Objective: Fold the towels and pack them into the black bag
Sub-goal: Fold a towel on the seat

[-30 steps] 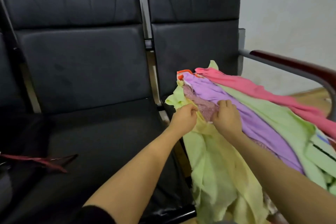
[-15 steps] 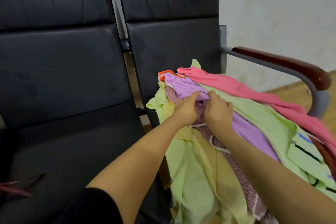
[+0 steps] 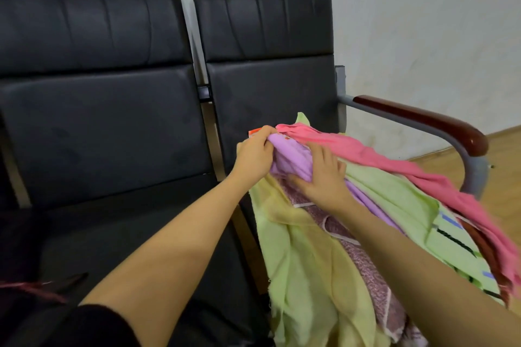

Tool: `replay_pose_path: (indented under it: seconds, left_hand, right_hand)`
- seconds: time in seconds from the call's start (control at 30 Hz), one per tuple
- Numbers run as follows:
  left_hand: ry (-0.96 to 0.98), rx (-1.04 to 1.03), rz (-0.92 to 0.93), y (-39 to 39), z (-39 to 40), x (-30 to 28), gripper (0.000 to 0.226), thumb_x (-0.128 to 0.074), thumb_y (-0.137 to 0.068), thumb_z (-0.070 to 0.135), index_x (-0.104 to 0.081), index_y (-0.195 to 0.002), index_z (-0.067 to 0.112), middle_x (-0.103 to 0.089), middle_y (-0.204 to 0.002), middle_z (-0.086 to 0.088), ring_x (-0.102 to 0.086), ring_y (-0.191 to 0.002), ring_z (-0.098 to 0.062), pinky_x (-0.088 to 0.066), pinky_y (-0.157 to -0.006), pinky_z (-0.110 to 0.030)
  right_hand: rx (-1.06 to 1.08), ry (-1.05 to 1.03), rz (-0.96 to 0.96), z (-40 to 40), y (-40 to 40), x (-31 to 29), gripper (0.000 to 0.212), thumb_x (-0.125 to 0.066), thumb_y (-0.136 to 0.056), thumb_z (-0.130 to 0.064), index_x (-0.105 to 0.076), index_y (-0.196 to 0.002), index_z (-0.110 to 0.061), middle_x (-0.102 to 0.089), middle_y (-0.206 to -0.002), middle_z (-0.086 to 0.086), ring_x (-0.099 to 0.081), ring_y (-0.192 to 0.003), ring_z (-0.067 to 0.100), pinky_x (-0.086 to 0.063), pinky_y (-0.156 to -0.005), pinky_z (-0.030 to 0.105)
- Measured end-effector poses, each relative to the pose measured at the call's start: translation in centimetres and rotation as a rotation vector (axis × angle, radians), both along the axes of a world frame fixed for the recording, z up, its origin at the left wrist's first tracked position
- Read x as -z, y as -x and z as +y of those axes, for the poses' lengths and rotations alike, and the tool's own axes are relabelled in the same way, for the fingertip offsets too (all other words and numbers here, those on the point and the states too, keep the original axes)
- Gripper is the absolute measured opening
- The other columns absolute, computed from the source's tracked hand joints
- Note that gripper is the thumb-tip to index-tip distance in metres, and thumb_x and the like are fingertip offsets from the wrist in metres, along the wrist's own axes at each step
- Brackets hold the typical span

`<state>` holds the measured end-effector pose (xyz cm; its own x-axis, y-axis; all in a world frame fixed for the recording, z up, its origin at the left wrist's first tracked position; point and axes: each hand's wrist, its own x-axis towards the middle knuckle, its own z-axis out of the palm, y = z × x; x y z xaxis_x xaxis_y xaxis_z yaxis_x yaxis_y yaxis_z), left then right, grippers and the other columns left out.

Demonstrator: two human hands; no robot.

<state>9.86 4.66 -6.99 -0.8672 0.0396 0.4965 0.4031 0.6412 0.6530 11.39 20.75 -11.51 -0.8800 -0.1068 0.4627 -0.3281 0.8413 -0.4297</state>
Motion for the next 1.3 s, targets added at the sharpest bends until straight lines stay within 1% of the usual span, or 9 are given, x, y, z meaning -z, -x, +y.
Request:
replay_pose_path:
  seconds: [0.13, 0.3, 0.53, 0.73, 0.87, 0.97, 1.13, 1.2, 1.3]
  left_hand:
    - [0.076, -0.072, 0.093, -1.6, -0.2, -1.0, 0.035, -0.033, -0.093, 0.004, -0.061, -0.106, 0.022, -0.068, -0.097, 0.003, -0.057, -0.094, -0.017, -0.028, -0.088, -0.028]
    - [0.135, -0.113, 0.177, -3.2, -2.2, -3.0, 0.039, -0.033, -0.093, 0.003, -0.063, -0.104, 0.025, -0.062, -0.089, 0.013, -0.055, -0.087, -0.011, -0.02, -0.074, -0.026]
    - [0.063, -0.203, 0.232, -6.4, -7.5, -6.3, 0.04, -0.034, -0.091, 0.001, -0.061, -0.11, 0.024, -0.055, -0.093, 0.013, -0.049, -0.088, -0.007, -0.024, -0.084, -0.028]
    - [0.063, -0.29, 0.23, -10.2, -14.7, -4.9, 0.034, -0.039, -0.092, 0.006, -0.064, -0.104, 0.026, -0.056, -0.09, 0.016, -0.051, -0.085, -0.005, -0.031, -0.087, -0.031]
    - [0.082, -0.4, 0.091, -12.2, -19.6, -2.6, 0.031, -0.038, -0.092, 0.008, -0.061, -0.109, 0.019, -0.063, -0.095, 0.004, -0.056, -0.092, -0.017, -0.031, -0.089, -0.032]
    - [-0.055, -0.426, 0.02, -13.7, -22.9, -0.4, 0.025, -0.041, -0.093, 0.008, -0.062, -0.107, 0.009, -0.064, -0.099, -0.004, -0.058, -0.091, -0.02, -0.041, -0.082, -0.028]
    - [-0.157, -0.459, -0.03, -15.6, -27.0, 3.3, 0.027, -0.042, -0.092, 0.003, -0.063, -0.108, 0.005, -0.064, -0.098, -0.004, -0.054, -0.085, -0.014, -0.037, -0.062, -0.011]
    - [-0.16, -0.446, -0.11, -16.0, -28.1, 4.9, 0.029, -0.041, -0.092, 0.005, -0.06, -0.114, 0.008, -0.061, -0.104, -0.002, -0.055, -0.091, -0.013, -0.036, -0.066, -0.011]
    - [-0.104, -0.432, -0.276, -16.4, -29.1, 7.2, 0.048, -0.045, -0.094, 0.011, -0.038, -0.141, 0.013, -0.05, -0.135, -0.004, -0.049, -0.12, -0.018, -0.037, -0.096, -0.023]
  right_hand:
    - [0.013, -0.062, -0.125, 0.2, -1.0, -1.3, 0.075, -0.029, -0.075, -0.063, -0.05, -0.127, -0.014, -0.06, -0.118, 0.011, -0.053, -0.112, 0.03, -0.033, -0.098, 0.042]
    - [0.158, -0.151, 0.191, -1.2, -2.2, -4.2, 0.007, -0.049, -0.087, -0.009, -0.055, -0.089, -0.01, -0.065, -0.086, 0.016, -0.055, -0.074, 0.035, -0.029, -0.063, 0.034]
    - [0.176, -0.225, 0.544, -8.1, -3.2, -8.2, 0.017, -0.052, -0.058, 0.003, -0.053, -0.072, -0.008, -0.053, -0.065, 0.01, -0.051, -0.054, 0.031, -0.019, -0.062, 0.035]
    - [0.079, -0.242, 0.489, -15.2, -4.8, -7.3, 0.019, -0.064, -0.067, 0.002, -0.061, -0.083, -0.007, -0.058, -0.078, 0.012, -0.054, -0.067, 0.034, -0.025, -0.062, 0.033]
    - [-0.065, -0.193, 0.494, -20.4, -6.3, -6.5, 0.019, -0.068, -0.066, -0.002, -0.059, -0.082, -0.007, -0.057, -0.079, 0.012, -0.054, -0.067, 0.033, -0.024, -0.062, 0.031]
    - [-0.204, -0.146, 0.37, -23.8, -6.8, -5.3, 0.02, -0.05, -0.082, -0.017, -0.058, -0.098, -0.009, -0.056, -0.097, 0.01, -0.052, -0.086, 0.032, -0.023, -0.069, 0.033]
    - [-0.302, -0.047, 0.143, -29.2, -7.2, -1.9, 0.017, -0.055, -0.083, -0.02, -0.055, -0.099, -0.011, -0.05, -0.096, 0.005, -0.051, -0.088, 0.029, -0.028, -0.071, 0.033]
    - [-0.353, 0.072, -0.027, -30.6, -7.5, -0.8, 0.022, -0.058, -0.084, -0.028, -0.055, -0.102, -0.016, -0.044, -0.1, 0.001, -0.045, -0.092, 0.022, -0.027, -0.077, 0.032]
    - [-0.423, 0.115, -0.255, -31.0, -7.6, 0.8, 0.037, -0.063, -0.083, -0.029, -0.051, -0.118, -0.023, -0.032, -0.11, -0.004, -0.032, -0.102, 0.016, -0.022, -0.086, 0.029]
